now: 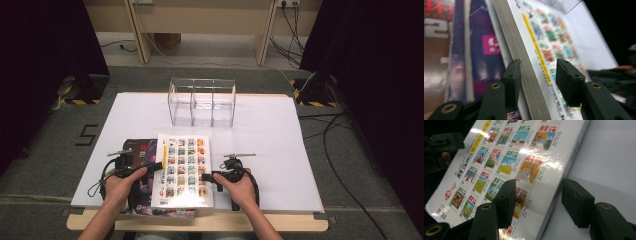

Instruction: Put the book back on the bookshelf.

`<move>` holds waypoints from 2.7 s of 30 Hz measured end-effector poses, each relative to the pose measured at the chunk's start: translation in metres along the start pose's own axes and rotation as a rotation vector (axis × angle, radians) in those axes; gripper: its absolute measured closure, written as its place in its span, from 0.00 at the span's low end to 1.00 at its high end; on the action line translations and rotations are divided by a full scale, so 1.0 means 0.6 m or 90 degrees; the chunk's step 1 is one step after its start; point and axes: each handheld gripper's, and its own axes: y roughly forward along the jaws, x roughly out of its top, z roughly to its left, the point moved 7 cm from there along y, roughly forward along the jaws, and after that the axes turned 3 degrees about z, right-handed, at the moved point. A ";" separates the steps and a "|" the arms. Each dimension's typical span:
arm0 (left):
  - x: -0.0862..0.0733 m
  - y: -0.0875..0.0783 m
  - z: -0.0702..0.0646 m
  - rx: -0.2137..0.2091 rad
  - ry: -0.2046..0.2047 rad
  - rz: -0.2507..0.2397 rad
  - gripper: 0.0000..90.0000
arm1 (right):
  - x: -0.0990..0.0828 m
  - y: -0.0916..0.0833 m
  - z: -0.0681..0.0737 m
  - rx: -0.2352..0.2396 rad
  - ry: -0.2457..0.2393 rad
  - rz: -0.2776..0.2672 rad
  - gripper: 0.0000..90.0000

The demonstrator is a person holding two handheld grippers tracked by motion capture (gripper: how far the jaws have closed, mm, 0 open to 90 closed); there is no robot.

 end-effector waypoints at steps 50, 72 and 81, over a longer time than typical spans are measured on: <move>-0.018 -0.020 0.032 -0.041 0.009 0.032 0.82 | 0.103 0.069 -0.010 0.047 0.036 0.046 0.44; -0.008 -0.014 0.028 -0.015 0.011 0.066 0.81 | 0.133 0.031 0.014 0.120 0.066 -0.013 0.69; -0.007 -0.013 0.028 -0.019 0.008 0.073 0.81 | 0.139 0.067 0.011 0.119 0.061 0.037 0.64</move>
